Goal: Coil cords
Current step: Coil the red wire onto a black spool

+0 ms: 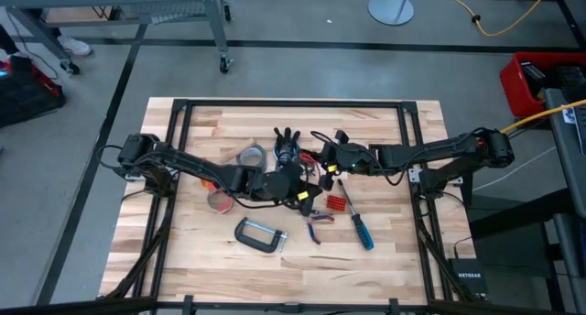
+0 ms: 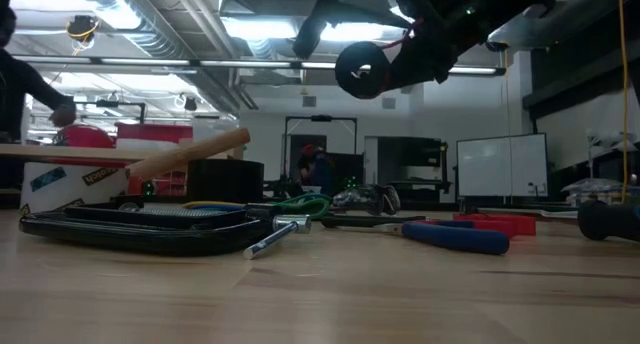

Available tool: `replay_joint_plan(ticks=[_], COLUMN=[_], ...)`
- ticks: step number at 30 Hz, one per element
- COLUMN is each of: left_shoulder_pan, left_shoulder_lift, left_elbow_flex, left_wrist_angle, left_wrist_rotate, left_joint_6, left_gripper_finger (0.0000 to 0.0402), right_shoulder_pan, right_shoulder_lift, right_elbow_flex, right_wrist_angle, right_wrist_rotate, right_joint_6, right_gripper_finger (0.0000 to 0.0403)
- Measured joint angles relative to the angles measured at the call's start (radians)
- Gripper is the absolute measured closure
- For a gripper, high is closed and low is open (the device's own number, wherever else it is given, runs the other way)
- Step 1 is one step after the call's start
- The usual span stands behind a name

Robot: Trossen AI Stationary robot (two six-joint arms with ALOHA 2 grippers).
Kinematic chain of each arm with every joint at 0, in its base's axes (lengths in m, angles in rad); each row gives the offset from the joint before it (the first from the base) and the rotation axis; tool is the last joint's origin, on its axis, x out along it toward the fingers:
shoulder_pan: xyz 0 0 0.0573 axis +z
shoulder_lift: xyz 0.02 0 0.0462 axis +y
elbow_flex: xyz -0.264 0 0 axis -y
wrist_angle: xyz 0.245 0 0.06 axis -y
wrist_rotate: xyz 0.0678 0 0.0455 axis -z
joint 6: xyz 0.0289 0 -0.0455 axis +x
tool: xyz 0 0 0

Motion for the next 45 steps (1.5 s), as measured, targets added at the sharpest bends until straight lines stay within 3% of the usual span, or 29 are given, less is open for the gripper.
replay_joint_plan(ticks=[24, 27, 33, 38, 45], left_shoulder_pan=[0.000, -0.001, -0.001, -0.007, -0.007], left_shoulder_lift=[0.006, 0.006, 0.006, 0.006, 0.005], left_elbow_flex=[0.000, 0.000, 0.000, 0.000, 0.000], left_wrist_angle=[0.004, 0.004, -0.007, -0.023, -0.174], left_wrist_rotate=[-0.033, -0.033, -0.041, -0.049, -0.050], left_joint_6=[0.025, 0.036, 0.065, 0.084, 0.040], left_gripper_finger=[0.0309, 0.0325, 0.0393, 0.0396, 0.0399], right_shoulder_pan=[0.000, 0.000, 0.000, 0.000, 0.001], right_shoulder_lift=[0.000, 0.000, 0.000, 0.000, 0.000], right_elbow_flex=[0.000, 0.000, 0.000, 0.000, 0.000], right_wrist_angle=[0.073, 0.072, 0.069, 0.062, 0.025], right_wrist_rotate=[-0.035, -0.035, -0.035, -0.035, -0.037], right_joint_6=[0.000, 0.000, 0.000, 0.000, 0.000], right_gripper_finger=[0.0399, 0.0400, 0.0400, 0.0400, 0.0401])
